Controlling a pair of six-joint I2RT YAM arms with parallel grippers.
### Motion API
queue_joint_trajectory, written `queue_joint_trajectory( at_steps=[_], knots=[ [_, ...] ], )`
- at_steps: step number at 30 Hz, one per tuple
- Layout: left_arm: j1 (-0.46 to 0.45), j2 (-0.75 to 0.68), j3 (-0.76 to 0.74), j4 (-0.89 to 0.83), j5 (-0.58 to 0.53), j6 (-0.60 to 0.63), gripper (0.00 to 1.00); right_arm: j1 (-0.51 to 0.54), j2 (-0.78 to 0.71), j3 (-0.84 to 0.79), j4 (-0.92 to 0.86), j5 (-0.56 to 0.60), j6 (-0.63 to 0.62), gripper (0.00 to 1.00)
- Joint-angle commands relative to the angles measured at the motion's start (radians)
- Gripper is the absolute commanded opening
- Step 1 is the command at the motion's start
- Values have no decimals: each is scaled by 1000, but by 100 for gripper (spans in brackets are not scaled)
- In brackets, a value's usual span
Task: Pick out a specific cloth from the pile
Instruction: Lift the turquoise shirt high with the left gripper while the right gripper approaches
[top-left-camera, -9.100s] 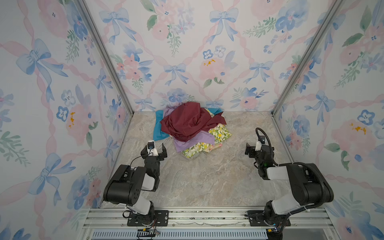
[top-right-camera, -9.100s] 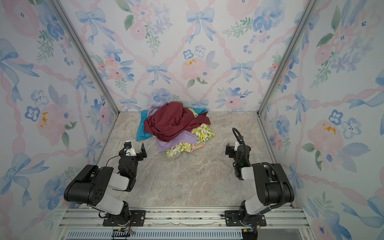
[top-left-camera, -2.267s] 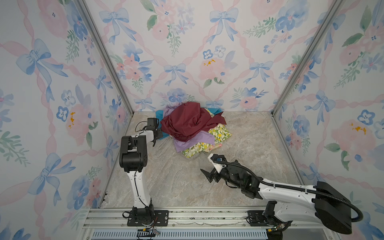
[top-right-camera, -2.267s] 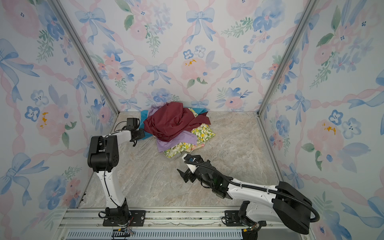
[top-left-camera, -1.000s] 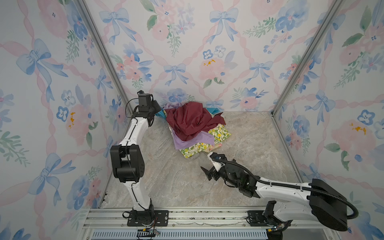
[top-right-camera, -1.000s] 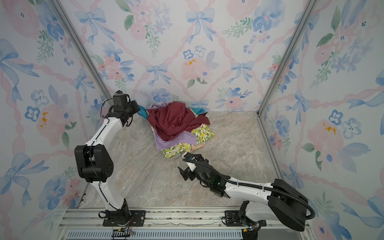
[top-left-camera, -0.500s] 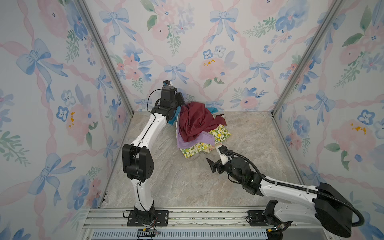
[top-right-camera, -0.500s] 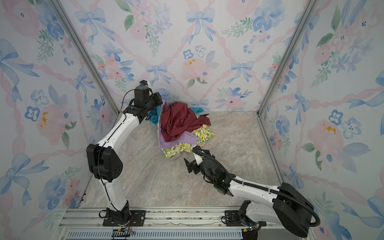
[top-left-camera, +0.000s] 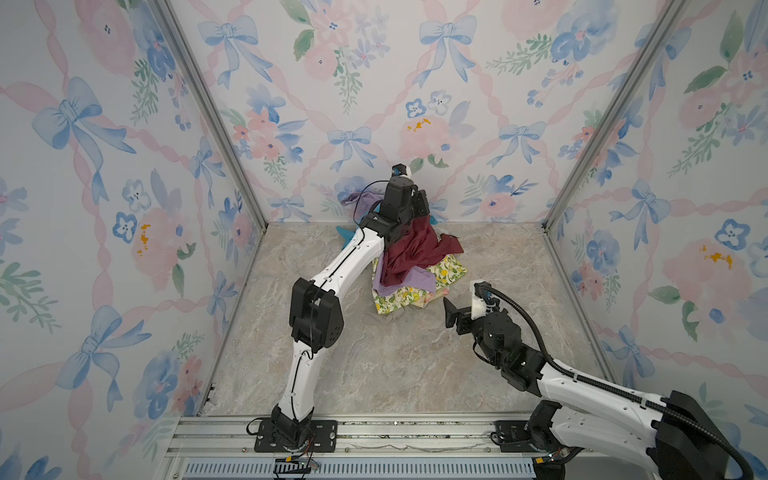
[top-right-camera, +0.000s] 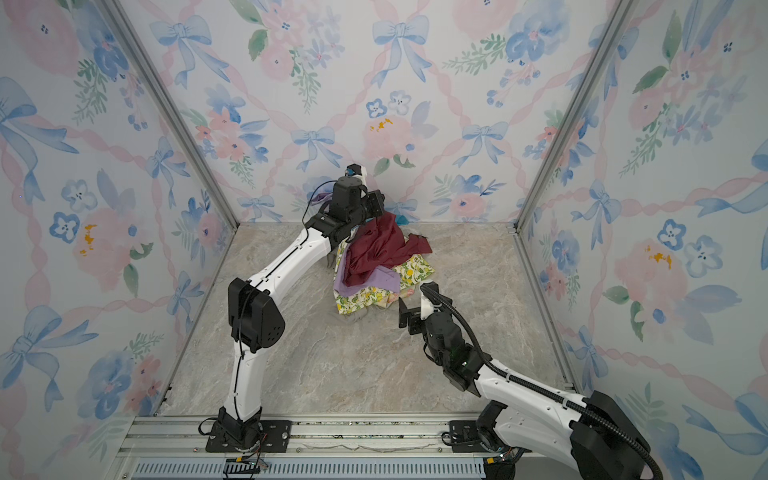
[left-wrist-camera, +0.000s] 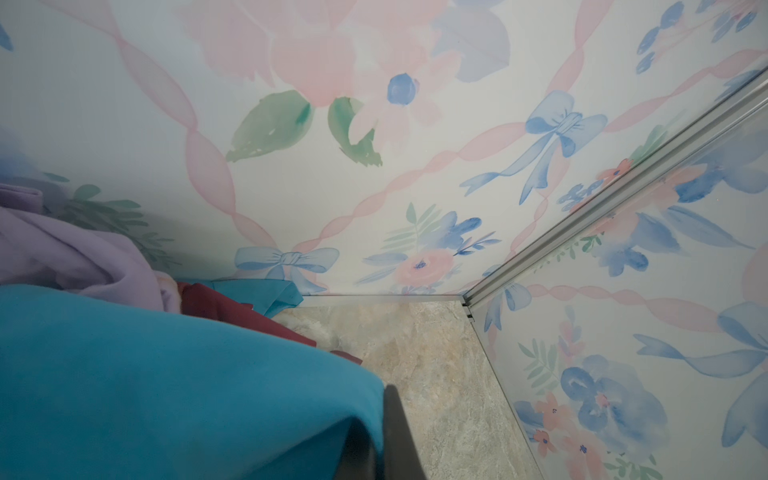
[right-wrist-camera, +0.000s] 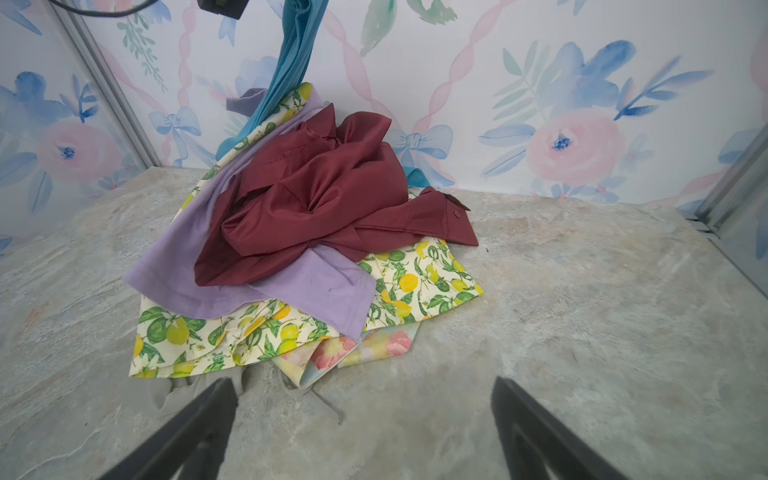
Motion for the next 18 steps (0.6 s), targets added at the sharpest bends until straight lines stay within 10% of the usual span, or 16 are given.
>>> queue_joint_trajectory(
  at_steps=[1, 18],
  knots=[
    [-12, -6, 128, 53, 43, -54, 0, -15, -24, -19, -14, 41, 32, 99],
    [-64, -77, 267, 53, 137, -27, 0, -40, -55, -36, 1, -23, 27, 98]
  ],
)
